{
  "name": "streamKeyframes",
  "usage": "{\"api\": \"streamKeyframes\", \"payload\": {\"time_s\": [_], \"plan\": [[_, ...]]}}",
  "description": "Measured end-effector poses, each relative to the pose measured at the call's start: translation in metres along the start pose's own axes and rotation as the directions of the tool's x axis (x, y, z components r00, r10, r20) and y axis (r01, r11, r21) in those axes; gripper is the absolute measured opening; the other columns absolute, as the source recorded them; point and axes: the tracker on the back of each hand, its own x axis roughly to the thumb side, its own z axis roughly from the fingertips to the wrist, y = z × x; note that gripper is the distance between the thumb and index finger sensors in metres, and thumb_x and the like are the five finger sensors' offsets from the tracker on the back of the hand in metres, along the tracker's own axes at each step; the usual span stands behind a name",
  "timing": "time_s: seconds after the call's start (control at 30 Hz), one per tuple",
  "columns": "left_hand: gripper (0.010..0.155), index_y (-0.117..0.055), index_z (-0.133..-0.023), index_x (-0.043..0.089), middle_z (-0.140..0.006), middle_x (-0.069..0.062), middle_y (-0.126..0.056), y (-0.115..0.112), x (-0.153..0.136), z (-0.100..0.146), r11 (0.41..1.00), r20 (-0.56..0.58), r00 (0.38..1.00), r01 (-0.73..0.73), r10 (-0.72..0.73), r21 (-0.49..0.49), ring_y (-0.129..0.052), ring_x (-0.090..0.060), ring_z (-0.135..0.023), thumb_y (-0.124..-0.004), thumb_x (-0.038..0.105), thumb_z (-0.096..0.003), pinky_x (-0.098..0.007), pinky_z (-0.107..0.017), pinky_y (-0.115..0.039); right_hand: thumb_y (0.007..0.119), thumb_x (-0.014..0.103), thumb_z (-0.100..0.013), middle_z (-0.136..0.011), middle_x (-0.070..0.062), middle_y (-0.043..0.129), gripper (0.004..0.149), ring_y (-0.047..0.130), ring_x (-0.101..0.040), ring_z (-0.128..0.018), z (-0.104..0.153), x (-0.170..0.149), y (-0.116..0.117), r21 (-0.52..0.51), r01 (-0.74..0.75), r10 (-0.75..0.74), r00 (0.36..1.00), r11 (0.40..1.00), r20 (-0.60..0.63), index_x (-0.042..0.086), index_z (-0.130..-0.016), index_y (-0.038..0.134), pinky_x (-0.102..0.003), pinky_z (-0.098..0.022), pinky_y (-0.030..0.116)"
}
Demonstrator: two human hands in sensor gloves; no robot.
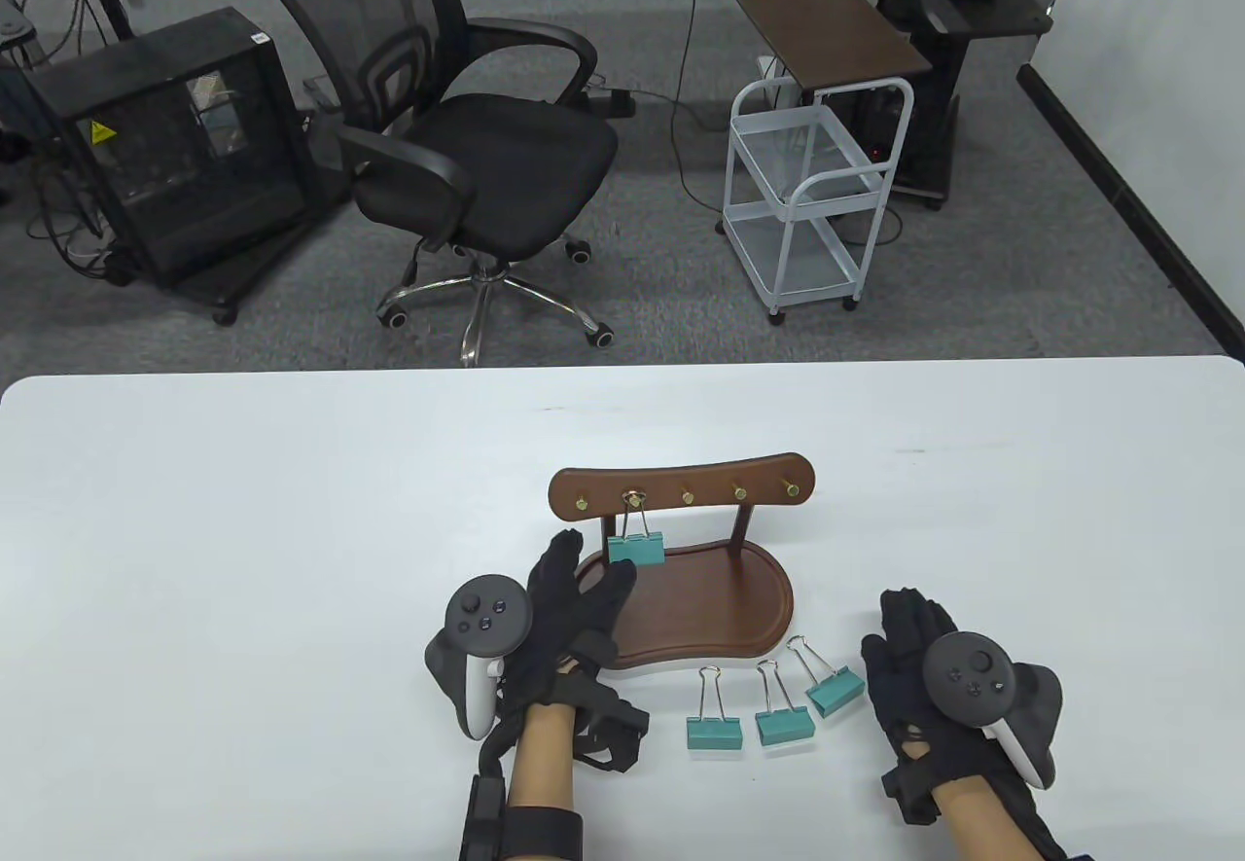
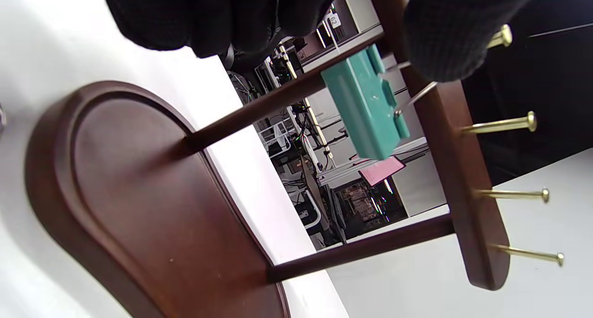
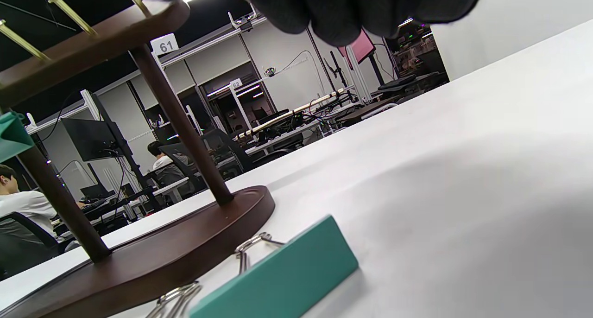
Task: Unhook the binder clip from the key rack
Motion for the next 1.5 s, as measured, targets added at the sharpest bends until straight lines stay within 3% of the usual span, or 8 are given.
{"api": "streamKeyframes", "payload": {"time_s": [0.4,0.97,1.5], "plan": [[0.084,-0.046,-0.117,0.025,-0.115,-0.008,-0.064,-0.010,-0.002,-0.010,0.993,-0.036,0.997,-0.068,0.065,-0.094,-0.075,-0.034,-0.101,-0.079,0.065,-0.0505,-0.055,-0.068,-0.072,0.060,0.051,-0.040,-0.102,-0.012,0.057,0.062,0.056,-0.040,-0.090,0.000,-0.001,-0.001,0.000,0.006,-0.006,1.000,1.000,-0.004,0.018,-0.093,0.056,-0.051,-0.064,0.059],[0.058,-0.048,-0.110,0.032,-0.107,-0.001,-0.068,-0.017,0.001,-0.013,0.962,-0.060,0.976,-0.218,0.210,-0.167,-0.078,-0.026,-0.096,-0.068,0.049,-0.0583,-0.051,-0.068,-0.072,0.060,0.051,-0.040,-0.101,-0.012,0.057,0.062,0.056,-0.039,-0.090,0.001,-0.002,-0.001,0.001,0.006,-0.006,1.000,1.000,-0.005,0.018,-0.093,0.056,-0.051,-0.064,0.059],[0.054,-0.053,-0.109,0.032,-0.105,-0.003,-0.070,-0.010,0.001,-0.012,0.969,-0.017,0.977,-0.214,0.213,-0.124,-0.078,-0.027,-0.094,-0.065,0.046,-0.0585,-0.053,-0.069,-0.070,0.060,0.051,-0.040,-0.101,-0.012,0.057,0.062,0.056,-0.039,-0.091,0.001,-0.002,-0.001,0.004,0.010,-0.010,1.000,1.000,-0.006,0.018,-0.093,0.056,-0.051,-0.064,0.059]]}}
